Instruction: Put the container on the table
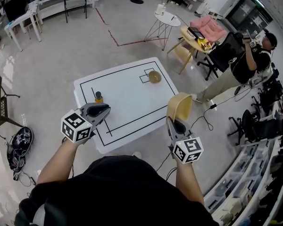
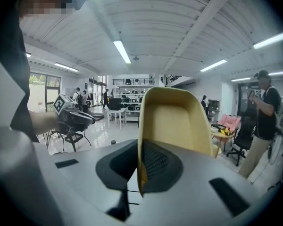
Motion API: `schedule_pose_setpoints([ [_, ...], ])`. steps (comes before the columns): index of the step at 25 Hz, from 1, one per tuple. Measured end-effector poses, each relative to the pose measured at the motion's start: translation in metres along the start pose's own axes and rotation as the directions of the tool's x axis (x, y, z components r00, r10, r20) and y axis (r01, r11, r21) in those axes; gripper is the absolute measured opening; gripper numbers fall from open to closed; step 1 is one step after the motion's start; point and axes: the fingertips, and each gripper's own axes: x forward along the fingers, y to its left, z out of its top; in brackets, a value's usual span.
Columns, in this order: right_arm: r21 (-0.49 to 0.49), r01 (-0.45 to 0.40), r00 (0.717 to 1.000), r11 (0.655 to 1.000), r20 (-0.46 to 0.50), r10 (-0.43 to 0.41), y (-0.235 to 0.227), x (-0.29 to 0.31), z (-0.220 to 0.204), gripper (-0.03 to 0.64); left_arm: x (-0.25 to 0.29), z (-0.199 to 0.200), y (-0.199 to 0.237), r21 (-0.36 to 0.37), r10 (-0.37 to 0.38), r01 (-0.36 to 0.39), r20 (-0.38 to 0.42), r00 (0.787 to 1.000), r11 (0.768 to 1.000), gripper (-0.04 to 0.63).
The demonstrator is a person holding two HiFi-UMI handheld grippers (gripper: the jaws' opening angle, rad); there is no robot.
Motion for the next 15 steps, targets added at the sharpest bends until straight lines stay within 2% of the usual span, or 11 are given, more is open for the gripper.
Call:
schedule_pose_setpoints([
  [7, -0.007, -0.028, 1.0, 1.0, 0.011, 0.028, 0.001, 0.01, 0.003, 0.008, -0.008, 0.004, 0.004, 0.007, 0.035, -0.035, 0.015, 0.999, 0.999, 0.041],
  [15, -0.036, -0.107, 0.994, 0.994, 0.016, 0.107, -0.002, 0.042, 0.008, 0.008, -0.014, 0.005, 0.017, -0.004, 0.11, -0.11, 0.034, 0.993, 0.994, 0.041],
])
